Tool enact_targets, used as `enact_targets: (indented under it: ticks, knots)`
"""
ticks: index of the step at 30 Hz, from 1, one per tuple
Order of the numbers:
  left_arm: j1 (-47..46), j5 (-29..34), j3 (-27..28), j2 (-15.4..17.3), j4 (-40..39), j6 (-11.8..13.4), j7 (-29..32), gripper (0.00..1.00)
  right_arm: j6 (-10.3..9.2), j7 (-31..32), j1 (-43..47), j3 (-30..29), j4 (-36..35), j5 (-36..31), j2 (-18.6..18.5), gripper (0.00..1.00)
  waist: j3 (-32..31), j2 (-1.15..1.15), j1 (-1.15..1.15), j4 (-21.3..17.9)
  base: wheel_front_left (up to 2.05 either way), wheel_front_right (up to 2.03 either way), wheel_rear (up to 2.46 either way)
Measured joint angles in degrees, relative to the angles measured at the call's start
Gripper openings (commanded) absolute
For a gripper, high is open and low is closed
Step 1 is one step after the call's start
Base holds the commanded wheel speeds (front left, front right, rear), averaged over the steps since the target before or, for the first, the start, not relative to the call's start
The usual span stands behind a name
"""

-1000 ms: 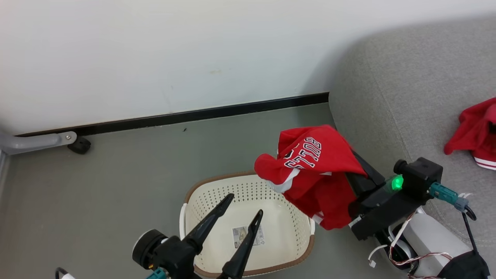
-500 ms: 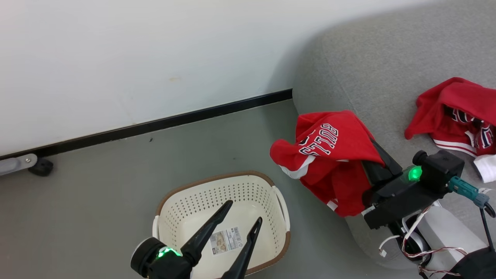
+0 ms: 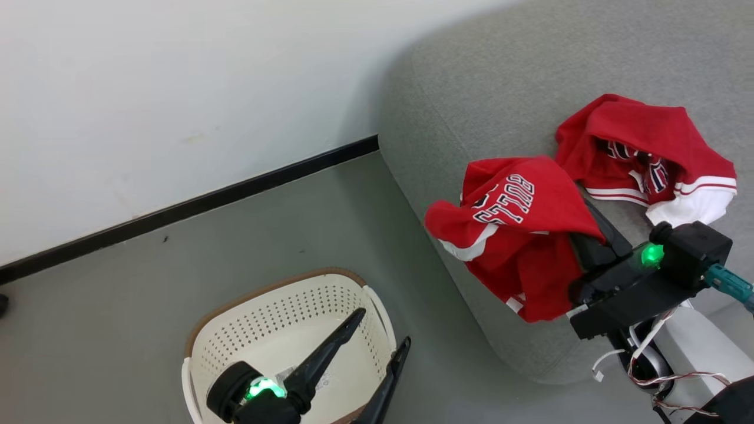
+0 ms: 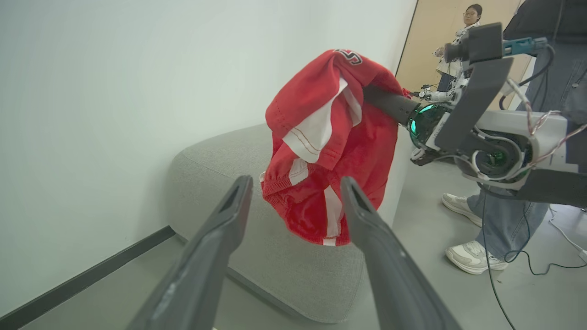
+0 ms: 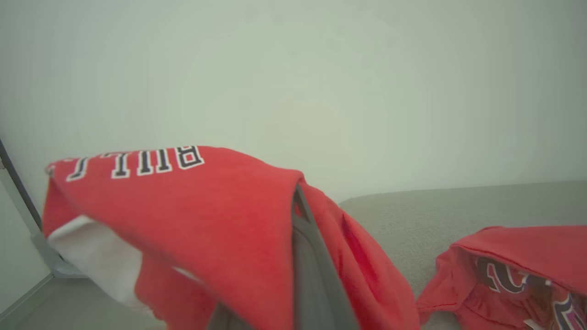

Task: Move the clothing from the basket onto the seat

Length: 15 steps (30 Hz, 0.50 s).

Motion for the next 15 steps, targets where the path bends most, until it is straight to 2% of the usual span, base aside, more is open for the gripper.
enact_targets:
  ticks: [8,15]
  knots:
    - [-0.03,0.00,-0.92,-0.27,-0.08,-0.44,-0.05,1.00,-0.15,0.00,-0.03,-3.59,-1.09,-0.08,-2.23,0.00,0.16,0.00,0.00,-4.10,0.00,0.00,0.00]
    - [-0.08,0.00,-2.23,-0.66,-0.62,-0.48,-0.02,1.00,-0.14,0.00,-0.12,-6.17,-1.25,1.19,-2.65,0.00,0.81,0.00,0.00,-5.56,0.00,0.00,0.00]
